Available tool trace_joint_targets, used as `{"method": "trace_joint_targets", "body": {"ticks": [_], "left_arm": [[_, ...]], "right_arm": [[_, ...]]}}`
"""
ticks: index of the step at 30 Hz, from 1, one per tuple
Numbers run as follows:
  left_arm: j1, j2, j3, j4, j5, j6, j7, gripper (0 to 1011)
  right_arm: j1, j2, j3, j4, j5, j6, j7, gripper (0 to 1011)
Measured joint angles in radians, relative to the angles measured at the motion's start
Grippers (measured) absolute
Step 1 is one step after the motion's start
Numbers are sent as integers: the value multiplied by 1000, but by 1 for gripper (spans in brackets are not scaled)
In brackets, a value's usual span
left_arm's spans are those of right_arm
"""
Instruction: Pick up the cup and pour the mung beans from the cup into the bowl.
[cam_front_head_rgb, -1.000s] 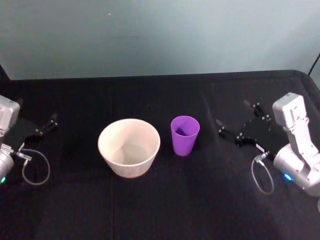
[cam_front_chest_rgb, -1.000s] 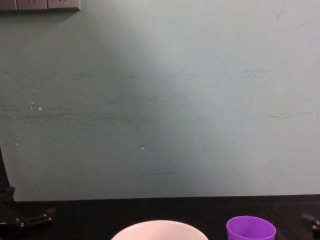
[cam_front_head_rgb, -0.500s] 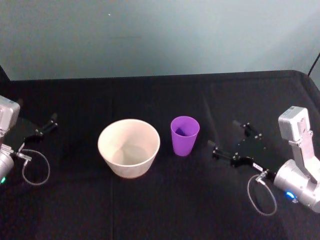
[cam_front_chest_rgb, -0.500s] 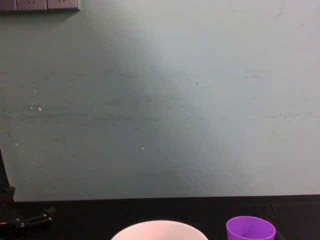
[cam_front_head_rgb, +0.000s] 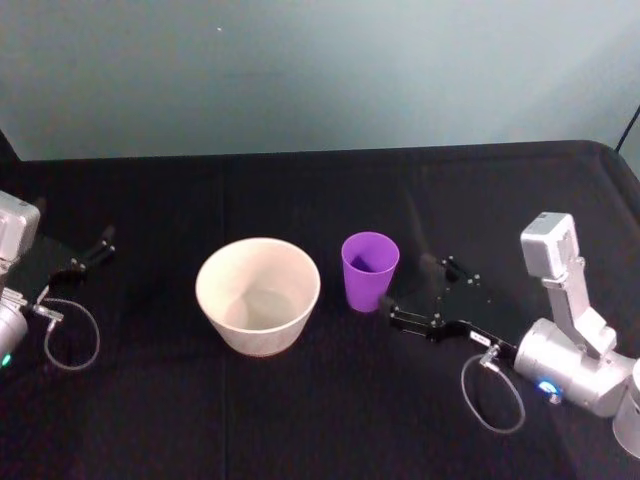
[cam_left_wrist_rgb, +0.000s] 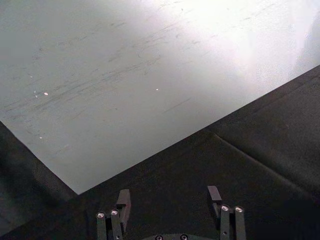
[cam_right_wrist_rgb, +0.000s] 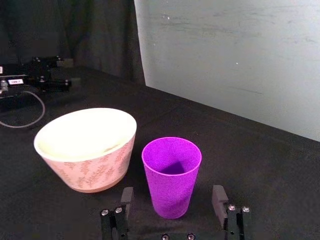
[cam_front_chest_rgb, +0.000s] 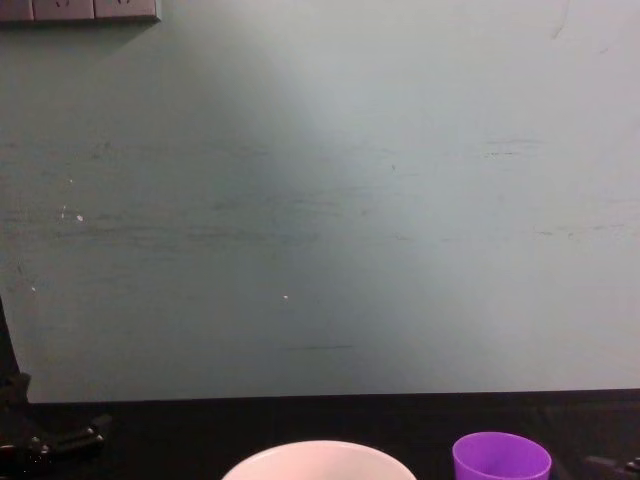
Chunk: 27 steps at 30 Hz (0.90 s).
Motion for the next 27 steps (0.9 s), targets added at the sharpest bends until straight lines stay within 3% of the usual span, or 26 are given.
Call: {"method": "trace_joint_targets", "body": {"ticks": [9, 19, 27], "left_arm": [[0, 0, 0, 0, 0, 0, 0, 1000], [0, 0, 0, 0, 0, 0, 0, 1000], [0, 0, 0, 0, 0, 0, 0, 1000]], "right_arm": [[54, -52, -11, 73, -27, -33, 47, 1002], [89, -97, -22, 112, -87, -39, 45, 1002], [103, -126, -16, 138, -107, -48, 46, 1002]]}}
